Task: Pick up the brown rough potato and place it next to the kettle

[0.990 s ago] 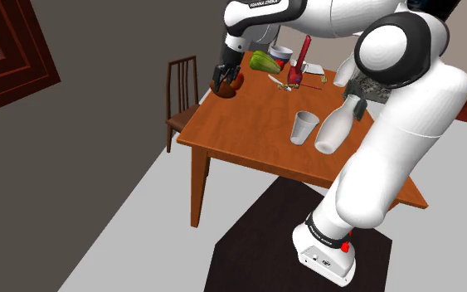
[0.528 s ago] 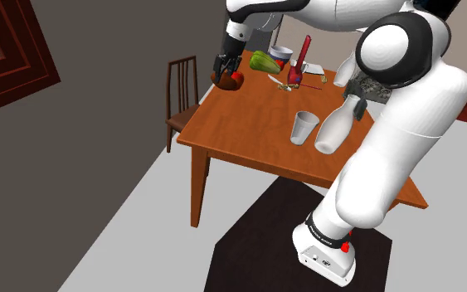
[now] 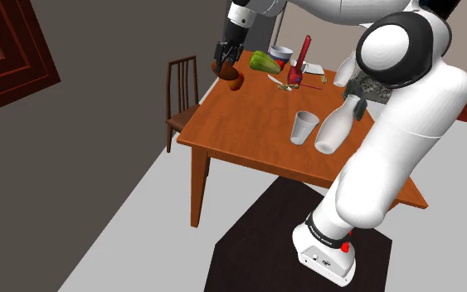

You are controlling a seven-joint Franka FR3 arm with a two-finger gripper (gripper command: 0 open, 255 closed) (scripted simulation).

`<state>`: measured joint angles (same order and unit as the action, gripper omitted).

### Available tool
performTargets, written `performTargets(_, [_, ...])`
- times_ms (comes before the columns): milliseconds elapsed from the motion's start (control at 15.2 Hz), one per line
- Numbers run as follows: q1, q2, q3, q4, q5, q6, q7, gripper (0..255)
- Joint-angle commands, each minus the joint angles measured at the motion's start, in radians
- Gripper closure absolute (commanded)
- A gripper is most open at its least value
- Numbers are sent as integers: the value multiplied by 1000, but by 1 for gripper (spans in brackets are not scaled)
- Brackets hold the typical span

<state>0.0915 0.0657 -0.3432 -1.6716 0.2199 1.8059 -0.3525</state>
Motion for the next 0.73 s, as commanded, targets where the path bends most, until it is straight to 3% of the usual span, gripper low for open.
performTargets(0, [-2, 0, -1, 28, -1, -29, 4, 255])
performTargets(462, [-7, 15, -4, 135, 1, -121, 16, 255])
performTargets(660, [-26, -62, -25, 47, -22, -113, -27, 255])
